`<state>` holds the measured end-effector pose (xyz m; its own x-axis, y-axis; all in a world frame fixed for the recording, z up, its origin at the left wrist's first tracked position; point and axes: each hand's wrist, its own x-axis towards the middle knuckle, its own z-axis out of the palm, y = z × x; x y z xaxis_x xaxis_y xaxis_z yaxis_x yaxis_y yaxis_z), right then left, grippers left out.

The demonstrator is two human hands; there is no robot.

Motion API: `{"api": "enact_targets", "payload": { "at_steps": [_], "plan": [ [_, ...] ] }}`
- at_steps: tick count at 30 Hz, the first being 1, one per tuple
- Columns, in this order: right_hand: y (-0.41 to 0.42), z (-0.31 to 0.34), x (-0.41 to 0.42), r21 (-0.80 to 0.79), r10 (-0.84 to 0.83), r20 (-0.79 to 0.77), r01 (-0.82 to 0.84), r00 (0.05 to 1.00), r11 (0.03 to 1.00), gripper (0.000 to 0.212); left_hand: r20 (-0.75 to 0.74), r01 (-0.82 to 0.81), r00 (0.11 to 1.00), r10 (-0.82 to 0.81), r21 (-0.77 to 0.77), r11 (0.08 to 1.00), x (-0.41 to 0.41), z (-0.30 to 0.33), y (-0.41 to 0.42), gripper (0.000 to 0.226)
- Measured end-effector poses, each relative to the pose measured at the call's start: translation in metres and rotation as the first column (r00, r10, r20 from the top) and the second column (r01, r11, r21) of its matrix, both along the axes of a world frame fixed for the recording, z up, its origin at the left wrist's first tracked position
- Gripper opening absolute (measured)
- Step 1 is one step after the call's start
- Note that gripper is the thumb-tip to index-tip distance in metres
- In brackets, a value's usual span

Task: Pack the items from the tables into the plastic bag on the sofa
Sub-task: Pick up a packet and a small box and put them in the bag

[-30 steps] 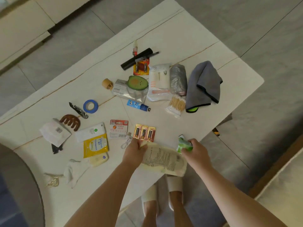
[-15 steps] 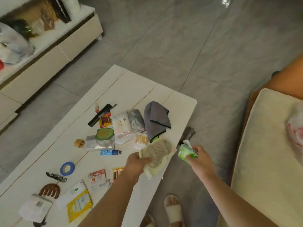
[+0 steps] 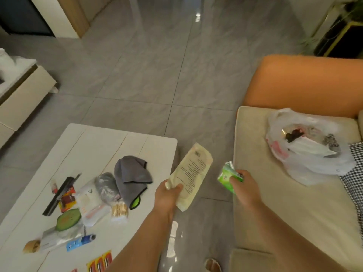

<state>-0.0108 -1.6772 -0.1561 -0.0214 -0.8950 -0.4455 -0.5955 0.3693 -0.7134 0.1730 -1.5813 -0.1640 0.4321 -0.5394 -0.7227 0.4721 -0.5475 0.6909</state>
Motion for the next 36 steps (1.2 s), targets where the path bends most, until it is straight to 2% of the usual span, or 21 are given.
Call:
{"api": "enact_targets", "payload": {
  "at_steps": [6,10,17,21,26,30,33,36],
  "plan": [
    [-0.060,0.012,-0.073,-0.043,-0.029,-0.070,0.026,0.997,0.999,0.032,0.039,0.151,0.988,-0.149,-0.046,0.987,-0.066,0.018,-0.085,0.019],
    [-0.096,0.013,-0.127,-0.099,-0.069,-0.152,0.054,0.986,0.994,0.035,0.051,0.218,0.975,-0.215,-0.086,0.972,-0.112,0.027,-0.145,0.025],
    [-0.143,0.014,-0.201,-0.148,-0.144,-0.278,0.106,0.950,0.983,0.038,-0.013,0.325,0.944,-0.331,-0.145,0.934,-0.194,0.040,-0.227,0.022],
    [-0.164,0.007,-0.225,-0.132,-0.142,-0.332,0.103,0.932,0.986,0.037,-0.043,0.338,0.938,-0.345,-0.112,0.934,-0.234,0.030,-0.260,0.024],
    [-0.189,-0.008,-0.247,-0.111,-0.112,-0.423,0.071,0.899,0.991,0.041,-0.085,0.355,0.930,-0.358,-0.056,0.933,-0.270,0.008,-0.301,0.010],
    [-0.212,-0.023,-0.261,-0.081,-0.159,-0.425,0.138,0.891,0.987,0.042,-0.086,0.376,0.922,-0.377,-0.026,0.926,-0.291,-0.014,-0.332,0.019],
    [-0.230,-0.035,-0.266,-0.071,-0.179,-0.446,0.165,0.877,0.984,0.037,-0.167,0.373,0.915,-0.367,0.009,0.928,-0.306,-0.021,-0.352,0.015],
    [-0.248,-0.048,-0.270,-0.076,-0.179,-0.489,0.163,0.854,0.984,0.035,-0.168,0.402,0.905,-0.390,0.043,0.915,-0.317,-0.034,-0.367,0.024]
  ]
}}
